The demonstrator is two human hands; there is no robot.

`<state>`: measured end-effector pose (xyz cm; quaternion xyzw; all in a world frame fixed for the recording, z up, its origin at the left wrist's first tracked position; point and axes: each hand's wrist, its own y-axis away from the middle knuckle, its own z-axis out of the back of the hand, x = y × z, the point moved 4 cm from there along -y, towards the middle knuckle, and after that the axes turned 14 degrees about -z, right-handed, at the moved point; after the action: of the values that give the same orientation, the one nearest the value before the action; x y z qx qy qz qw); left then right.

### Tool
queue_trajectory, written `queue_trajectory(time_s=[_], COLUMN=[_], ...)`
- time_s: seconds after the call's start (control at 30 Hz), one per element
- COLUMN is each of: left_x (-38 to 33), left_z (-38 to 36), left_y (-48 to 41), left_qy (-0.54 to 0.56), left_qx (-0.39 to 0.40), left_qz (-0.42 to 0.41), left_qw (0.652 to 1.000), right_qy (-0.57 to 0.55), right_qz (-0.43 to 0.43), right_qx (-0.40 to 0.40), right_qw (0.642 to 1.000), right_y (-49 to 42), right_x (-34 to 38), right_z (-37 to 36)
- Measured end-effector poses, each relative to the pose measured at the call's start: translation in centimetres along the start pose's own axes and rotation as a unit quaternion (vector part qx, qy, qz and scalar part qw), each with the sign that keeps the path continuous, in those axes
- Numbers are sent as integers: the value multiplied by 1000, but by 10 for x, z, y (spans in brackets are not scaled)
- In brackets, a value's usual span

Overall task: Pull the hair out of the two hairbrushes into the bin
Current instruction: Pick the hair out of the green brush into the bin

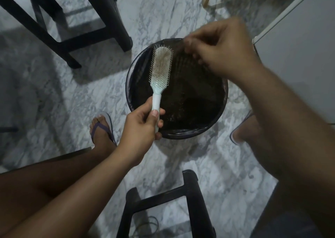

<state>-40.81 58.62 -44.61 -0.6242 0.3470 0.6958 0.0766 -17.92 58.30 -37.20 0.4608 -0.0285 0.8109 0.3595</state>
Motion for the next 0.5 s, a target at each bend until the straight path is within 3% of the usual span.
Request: queue_trajectory(time_s=[0.13, 0.23, 0.33, 0.4, 0.43, 0.5], left_x=[0, -1, -2, -3, -4, -5], left_z=[3, 3, 5, 5, 5, 4], left_y=[-2, -2, -3, -3, -3, -3], left_qy=[16, 28, 28, 27, 26, 23], left_qx=[-21, -30, -35, -34, -33, -33], left_qz=[20, 29, 24, 21, 19, 12], left_qw=[999, 999, 999, 999, 999, 999], right_qy=[-130, -154, -157, 56, 209, 406], right_qz=[96, 23, 53, 24, -44, -174], right_qx=[-32, -24, -84, -19, 79, 244], right_qw=[986, 987, 983, 998, 974, 863], right_y=[13, 10, 5, 1, 2, 12], right_x=[29, 24, 16, 4, -11, -44], right_z=[33, 47, 44, 24, 10, -5])
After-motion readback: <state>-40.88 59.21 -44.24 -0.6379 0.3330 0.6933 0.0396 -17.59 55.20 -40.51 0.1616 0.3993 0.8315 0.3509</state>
